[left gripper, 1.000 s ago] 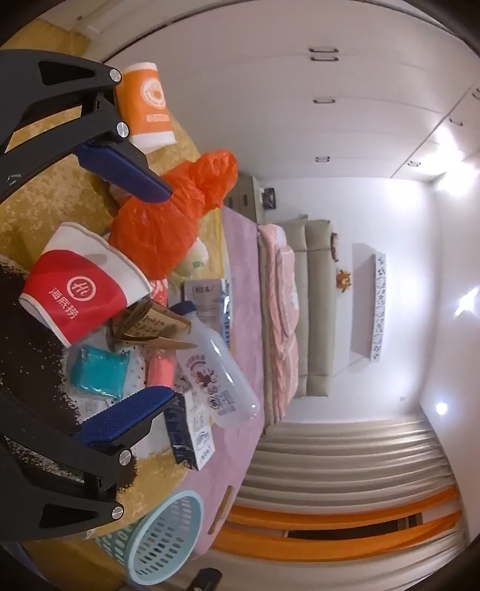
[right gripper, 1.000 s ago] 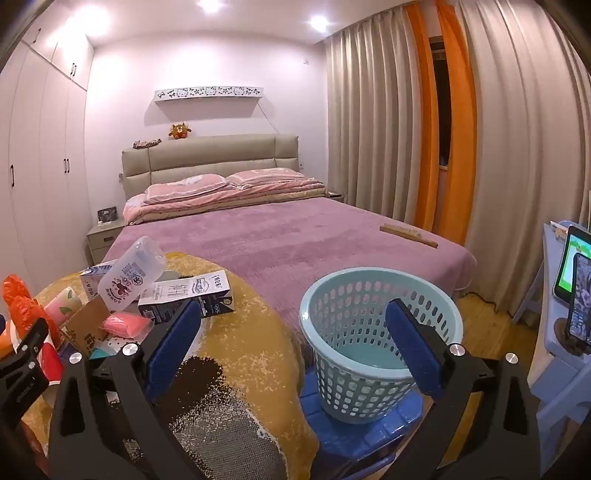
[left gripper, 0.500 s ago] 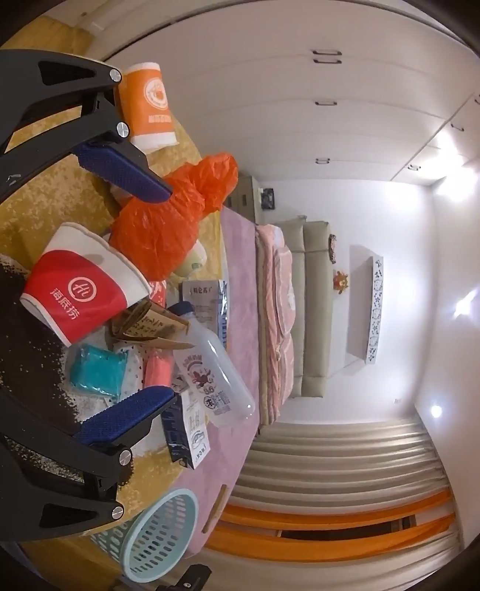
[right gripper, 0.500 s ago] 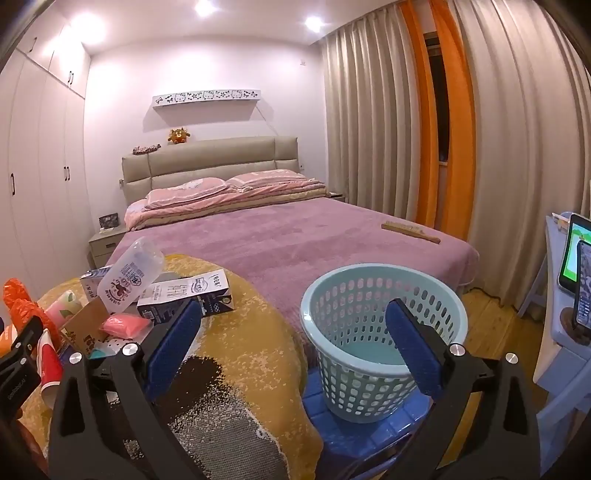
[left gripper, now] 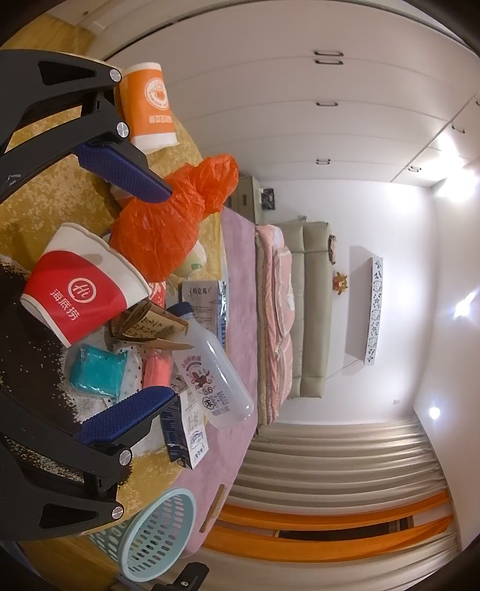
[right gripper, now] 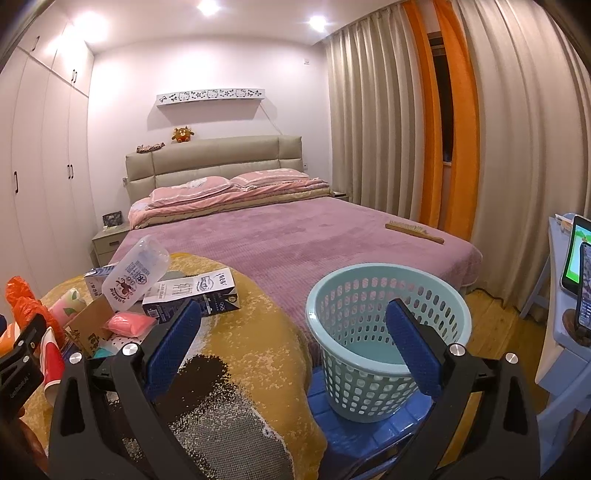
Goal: Collect trash
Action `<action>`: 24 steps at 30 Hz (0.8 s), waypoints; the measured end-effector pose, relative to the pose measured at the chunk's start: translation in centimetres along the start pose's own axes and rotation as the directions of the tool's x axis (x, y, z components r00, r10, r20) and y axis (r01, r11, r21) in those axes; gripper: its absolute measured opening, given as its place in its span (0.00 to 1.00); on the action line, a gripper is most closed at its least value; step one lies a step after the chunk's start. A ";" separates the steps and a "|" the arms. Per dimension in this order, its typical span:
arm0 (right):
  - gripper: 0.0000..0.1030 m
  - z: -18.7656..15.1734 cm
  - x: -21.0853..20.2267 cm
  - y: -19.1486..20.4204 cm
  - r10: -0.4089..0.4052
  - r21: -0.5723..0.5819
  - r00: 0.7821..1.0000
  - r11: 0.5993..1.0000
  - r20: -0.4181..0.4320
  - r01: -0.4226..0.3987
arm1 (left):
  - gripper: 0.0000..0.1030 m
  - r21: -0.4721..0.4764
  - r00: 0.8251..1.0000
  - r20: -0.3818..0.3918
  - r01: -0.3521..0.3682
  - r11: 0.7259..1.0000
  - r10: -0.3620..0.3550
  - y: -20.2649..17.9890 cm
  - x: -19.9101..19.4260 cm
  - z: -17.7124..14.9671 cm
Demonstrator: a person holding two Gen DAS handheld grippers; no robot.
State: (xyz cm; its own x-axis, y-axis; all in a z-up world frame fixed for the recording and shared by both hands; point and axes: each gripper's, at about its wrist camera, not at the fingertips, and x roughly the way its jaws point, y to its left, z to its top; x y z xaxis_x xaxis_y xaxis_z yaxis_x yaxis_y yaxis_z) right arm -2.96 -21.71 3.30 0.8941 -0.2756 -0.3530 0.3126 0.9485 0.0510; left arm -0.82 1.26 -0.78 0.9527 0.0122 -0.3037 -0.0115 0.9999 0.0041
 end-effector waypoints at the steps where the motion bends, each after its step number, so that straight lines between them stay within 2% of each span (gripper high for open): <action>1: 0.93 0.0 0.0 0.0 0.001 0.000 1.000 1.000 -0.001 -0.001 | 0.93 -0.001 1.000 0.000 0.000 1.000 0.000 0.0 0.0 0.0; 24: 0.93 -0.2 0.1 0.1 0.000 -0.001 1.000 1.000 -0.009 0.000 | 0.93 -0.006 1.000 0.003 0.014 1.000 -0.014 0.1 -0.1 0.0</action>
State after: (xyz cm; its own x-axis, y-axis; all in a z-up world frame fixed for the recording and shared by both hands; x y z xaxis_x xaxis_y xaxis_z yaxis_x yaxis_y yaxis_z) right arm -2.87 -21.60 3.07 0.8912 -0.2741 -0.3614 0.3121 0.9487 0.0502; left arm -0.91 1.33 -0.71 0.9536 -0.0019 -0.3009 0.0000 1.0000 -0.0061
